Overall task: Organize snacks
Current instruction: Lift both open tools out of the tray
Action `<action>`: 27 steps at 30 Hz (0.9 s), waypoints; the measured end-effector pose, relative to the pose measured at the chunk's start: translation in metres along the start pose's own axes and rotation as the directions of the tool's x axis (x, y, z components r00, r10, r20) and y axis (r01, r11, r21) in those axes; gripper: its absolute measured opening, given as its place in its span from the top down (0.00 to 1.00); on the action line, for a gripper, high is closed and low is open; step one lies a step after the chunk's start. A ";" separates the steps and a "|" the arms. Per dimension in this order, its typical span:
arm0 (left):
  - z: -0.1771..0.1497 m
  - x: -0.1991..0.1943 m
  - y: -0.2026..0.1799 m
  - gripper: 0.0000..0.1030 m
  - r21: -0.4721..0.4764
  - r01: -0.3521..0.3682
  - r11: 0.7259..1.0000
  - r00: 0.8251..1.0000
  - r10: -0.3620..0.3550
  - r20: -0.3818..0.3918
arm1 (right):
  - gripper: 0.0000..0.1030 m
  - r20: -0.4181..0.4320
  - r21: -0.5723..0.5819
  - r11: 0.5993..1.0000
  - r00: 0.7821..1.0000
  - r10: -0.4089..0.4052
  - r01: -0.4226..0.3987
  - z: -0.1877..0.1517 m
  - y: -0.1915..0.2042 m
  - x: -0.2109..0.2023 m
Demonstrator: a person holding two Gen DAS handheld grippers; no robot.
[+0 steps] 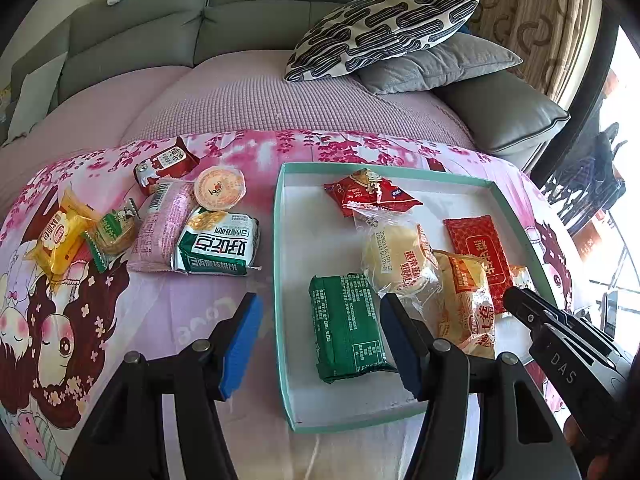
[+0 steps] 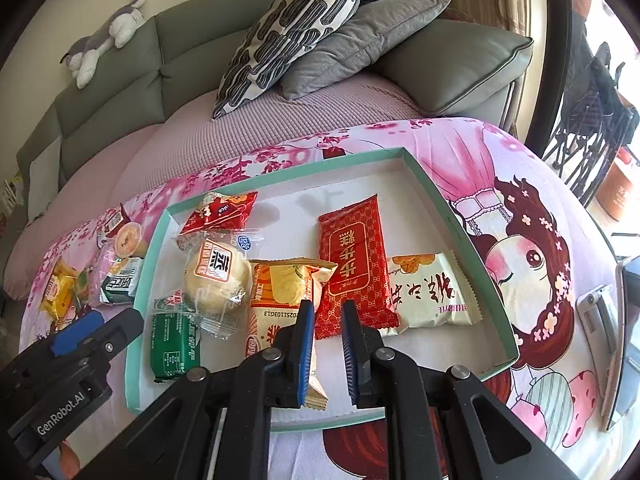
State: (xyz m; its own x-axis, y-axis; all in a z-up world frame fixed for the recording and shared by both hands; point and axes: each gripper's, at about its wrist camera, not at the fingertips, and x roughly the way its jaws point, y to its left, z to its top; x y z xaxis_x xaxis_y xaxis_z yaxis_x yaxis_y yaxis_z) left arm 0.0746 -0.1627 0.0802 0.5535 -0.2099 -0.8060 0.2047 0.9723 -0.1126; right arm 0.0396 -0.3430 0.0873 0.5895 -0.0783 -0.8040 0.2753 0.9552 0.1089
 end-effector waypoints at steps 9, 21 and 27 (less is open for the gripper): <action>0.000 0.007 0.003 0.39 0.000 -0.023 1.000 1.000 0.023 -0.017 | 0.77 -0.014 -0.012 0.999 0.999 -0.032 0.031 0.001 0.003 0.006; 0.000 0.010 0.017 0.02 -0.041 -0.104 0.994 0.994 0.105 0.034 | 0.20 0.029 -0.014 0.995 0.995 -0.098 0.099 0.003 -0.001 0.005; 0.000 0.011 0.021 0.01 -0.037 -0.136 0.990 0.990 0.137 0.040 | 0.10 0.039 -0.021 0.996 0.996 -0.086 0.087 0.002 0.000 0.004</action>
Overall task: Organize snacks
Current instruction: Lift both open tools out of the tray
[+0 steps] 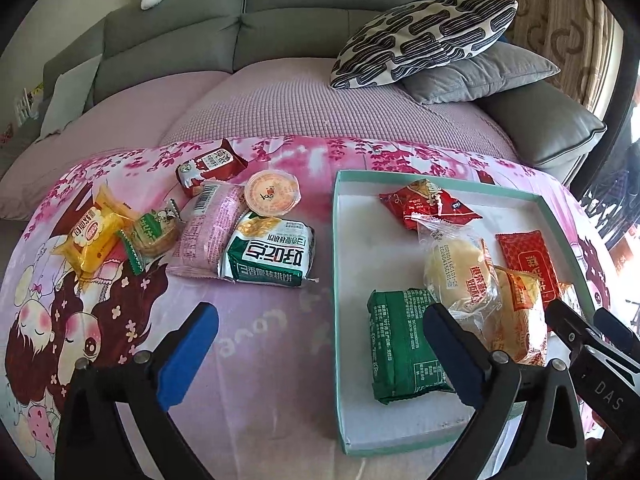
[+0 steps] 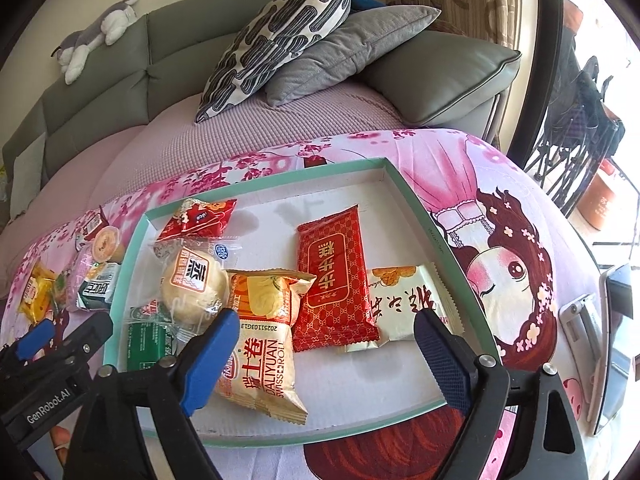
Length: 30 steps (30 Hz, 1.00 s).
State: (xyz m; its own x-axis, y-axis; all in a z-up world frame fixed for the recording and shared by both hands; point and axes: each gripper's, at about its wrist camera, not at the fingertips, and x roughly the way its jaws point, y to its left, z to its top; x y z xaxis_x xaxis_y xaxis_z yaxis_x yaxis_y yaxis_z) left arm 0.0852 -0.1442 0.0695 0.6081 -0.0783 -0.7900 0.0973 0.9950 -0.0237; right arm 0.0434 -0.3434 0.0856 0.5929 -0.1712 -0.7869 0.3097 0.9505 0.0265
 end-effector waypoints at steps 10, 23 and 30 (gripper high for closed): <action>-0.002 0.005 -0.002 0.01 0.010 -0.007 1.000 1.000 0.008 -0.016 | 0.00 -0.001 0.006 1.000 1.000 -0.004 0.004 0.000 -0.001 0.000; -0.003 0.009 0.000 0.01 0.022 -0.006 1.000 1.000 0.006 -0.026 | 0.00 -0.007 -0.016 1.000 1.000 -0.017 0.017 0.000 0.003 0.000; -0.003 0.007 0.005 0.01 0.011 -0.006 1.000 1.000 0.006 -0.025 | 0.00 -0.011 -0.029 0.999 0.999 -0.030 0.030 0.000 0.006 0.000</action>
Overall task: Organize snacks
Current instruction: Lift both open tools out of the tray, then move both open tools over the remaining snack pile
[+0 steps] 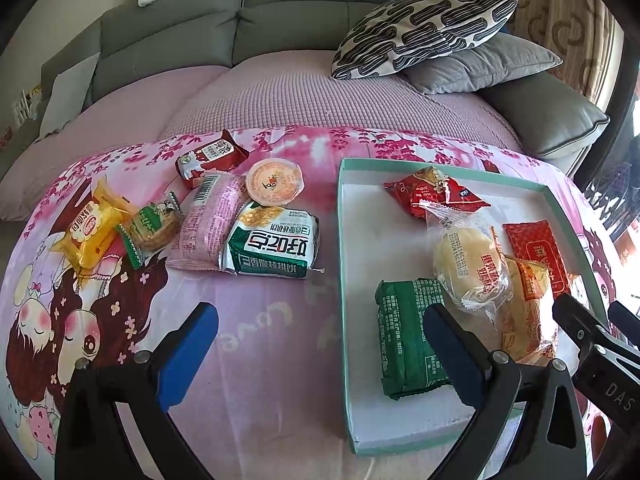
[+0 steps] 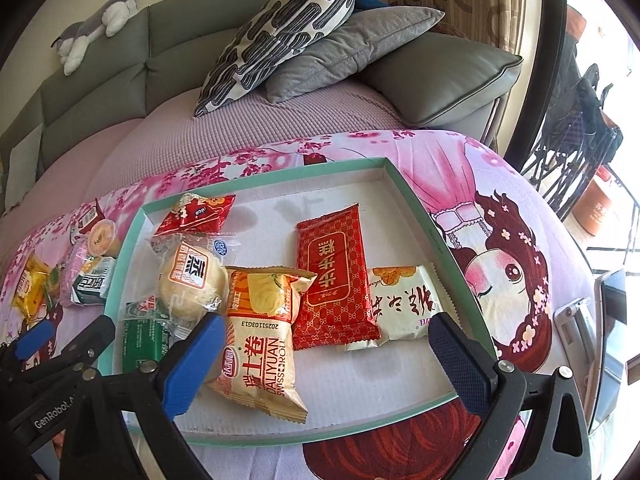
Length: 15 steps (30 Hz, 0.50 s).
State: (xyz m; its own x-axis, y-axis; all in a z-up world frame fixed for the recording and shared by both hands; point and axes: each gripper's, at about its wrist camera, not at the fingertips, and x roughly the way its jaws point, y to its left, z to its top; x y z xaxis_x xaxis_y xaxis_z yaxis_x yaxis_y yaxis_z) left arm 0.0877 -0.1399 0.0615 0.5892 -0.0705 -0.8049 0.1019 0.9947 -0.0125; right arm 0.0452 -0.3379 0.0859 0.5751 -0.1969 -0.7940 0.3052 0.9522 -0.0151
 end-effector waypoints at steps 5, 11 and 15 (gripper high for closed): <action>0.000 -0.001 0.004 0.01 -0.009 0.001 1.000 1.000 -0.001 -0.001 | 0.00 -0.001 -0.011 1.000 1.000 -0.011 0.011 0.002 0.005 -0.002; 0.002 -0.007 0.017 0.01 -0.027 -0.010 1.000 1.000 0.010 0.004 | 0.00 0.011 -0.033 0.999 1.000 -0.013 0.014 0.003 0.018 -0.010; 0.004 -0.013 0.036 0.01 -0.072 -0.028 0.997 0.999 0.029 0.016 | 0.00 0.015 -0.054 0.998 1.000 -0.014 0.015 0.003 0.029 -0.014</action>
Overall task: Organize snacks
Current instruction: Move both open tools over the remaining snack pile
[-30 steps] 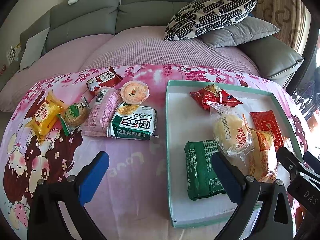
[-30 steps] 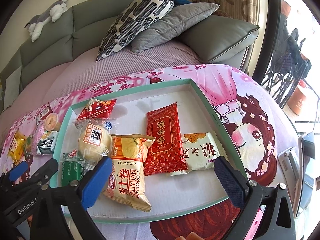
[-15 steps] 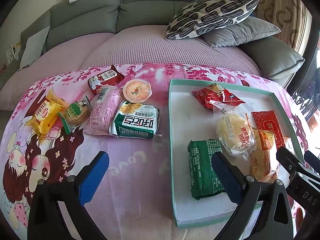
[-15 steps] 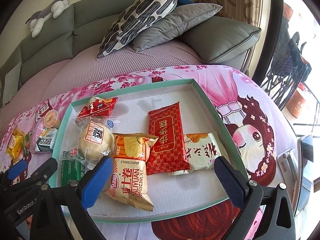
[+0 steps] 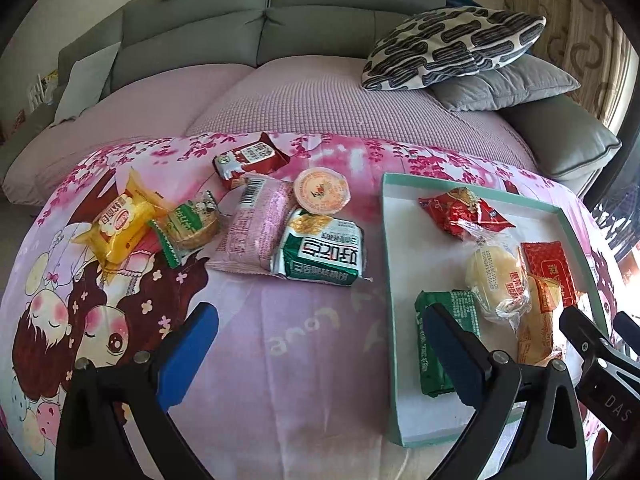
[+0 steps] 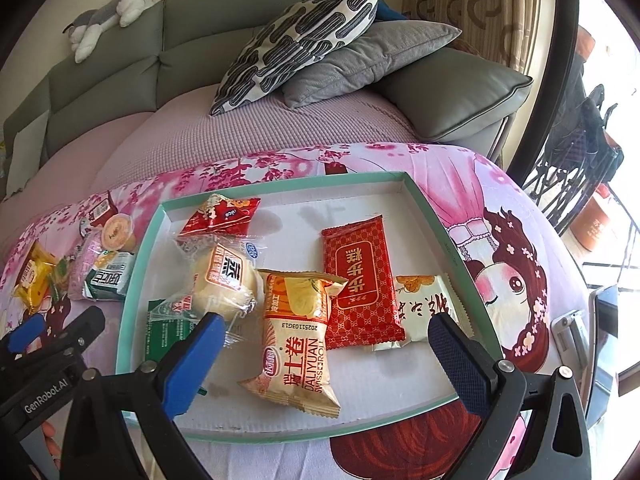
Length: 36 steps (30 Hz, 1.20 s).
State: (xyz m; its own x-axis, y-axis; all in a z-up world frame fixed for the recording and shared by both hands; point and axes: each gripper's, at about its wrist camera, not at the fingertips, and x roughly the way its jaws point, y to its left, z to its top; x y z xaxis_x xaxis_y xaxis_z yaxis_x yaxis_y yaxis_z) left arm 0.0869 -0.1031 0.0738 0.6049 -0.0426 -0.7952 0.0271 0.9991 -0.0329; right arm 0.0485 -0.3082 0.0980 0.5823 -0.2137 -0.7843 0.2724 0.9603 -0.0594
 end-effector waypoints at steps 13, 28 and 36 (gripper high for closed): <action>0.008 -0.012 0.111 0.01 -0.207 -0.170 0.964 0.985 0.175 0.007 | 0.00 0.031 -0.125 0.990 0.997 0.064 -0.060 -0.003 0.071 -0.012; -0.003 -0.021 0.197 0.01 -0.342 -0.228 0.912 0.971 0.240 -0.006 | 0.00 0.011 -0.264 0.939 0.973 0.230 -0.219 -0.026 0.168 -0.016; 0.007 -0.012 0.207 0.01 -0.323 -0.190 0.927 0.979 0.204 0.008 | 0.00 -0.013 -0.254 0.925 0.958 0.288 -0.282 -0.025 0.183 -0.007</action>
State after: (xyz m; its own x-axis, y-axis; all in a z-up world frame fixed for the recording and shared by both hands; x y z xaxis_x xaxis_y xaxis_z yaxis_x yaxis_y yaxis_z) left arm 0.0905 0.1042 0.0809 0.6044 0.1618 -0.7801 -0.3474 0.9347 -0.0752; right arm 0.0751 -0.1265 0.0770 0.6259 0.0742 -0.7764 -0.1062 0.9943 0.0094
